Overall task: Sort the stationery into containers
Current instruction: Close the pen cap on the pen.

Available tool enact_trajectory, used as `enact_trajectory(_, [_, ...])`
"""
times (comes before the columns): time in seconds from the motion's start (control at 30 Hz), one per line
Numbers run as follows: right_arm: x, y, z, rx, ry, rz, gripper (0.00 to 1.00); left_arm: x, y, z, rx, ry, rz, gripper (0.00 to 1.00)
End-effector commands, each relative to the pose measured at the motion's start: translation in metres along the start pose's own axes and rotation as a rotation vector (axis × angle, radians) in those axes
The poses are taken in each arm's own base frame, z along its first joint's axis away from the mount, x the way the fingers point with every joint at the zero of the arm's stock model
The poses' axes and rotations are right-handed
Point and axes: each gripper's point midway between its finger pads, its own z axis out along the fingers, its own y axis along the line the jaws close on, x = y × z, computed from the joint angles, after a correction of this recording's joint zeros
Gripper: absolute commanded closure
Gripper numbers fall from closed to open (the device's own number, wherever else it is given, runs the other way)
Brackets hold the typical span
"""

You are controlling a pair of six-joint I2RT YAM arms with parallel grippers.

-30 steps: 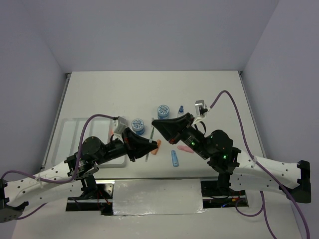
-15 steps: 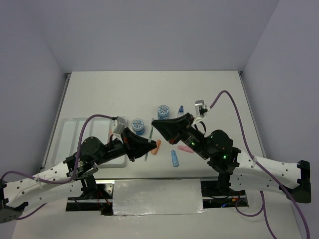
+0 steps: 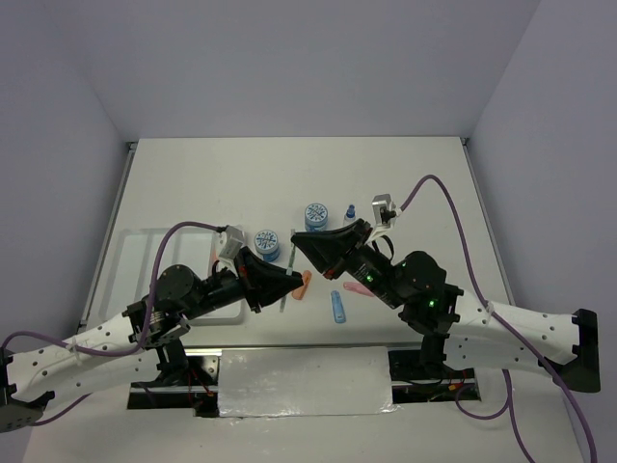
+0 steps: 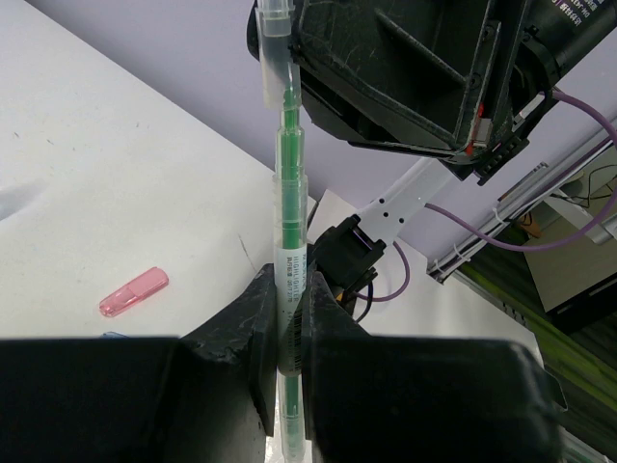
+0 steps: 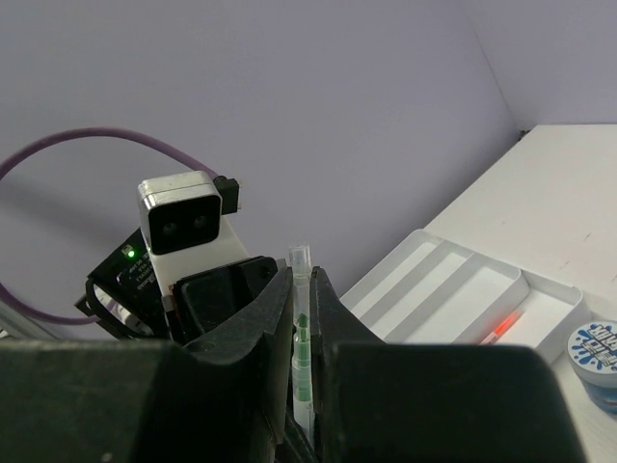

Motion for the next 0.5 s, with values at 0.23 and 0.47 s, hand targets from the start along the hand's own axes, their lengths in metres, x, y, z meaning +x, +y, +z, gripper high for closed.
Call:
enact_trajectory(0.23, [-0.007, 0.007, -0.003, -0.033, -0.024, 0.035, 1.0, -0.023, -0.007, -0.002, 0.012, -0.084, 0.03, 1.0])
enact_trajectory(0.47, [0.004, -0.002, -0.002, -0.007, -0.022, 0.089, 1.0, -0.037, -0.012, -0.001, 0.032, -0.153, 0.029, 1.0])
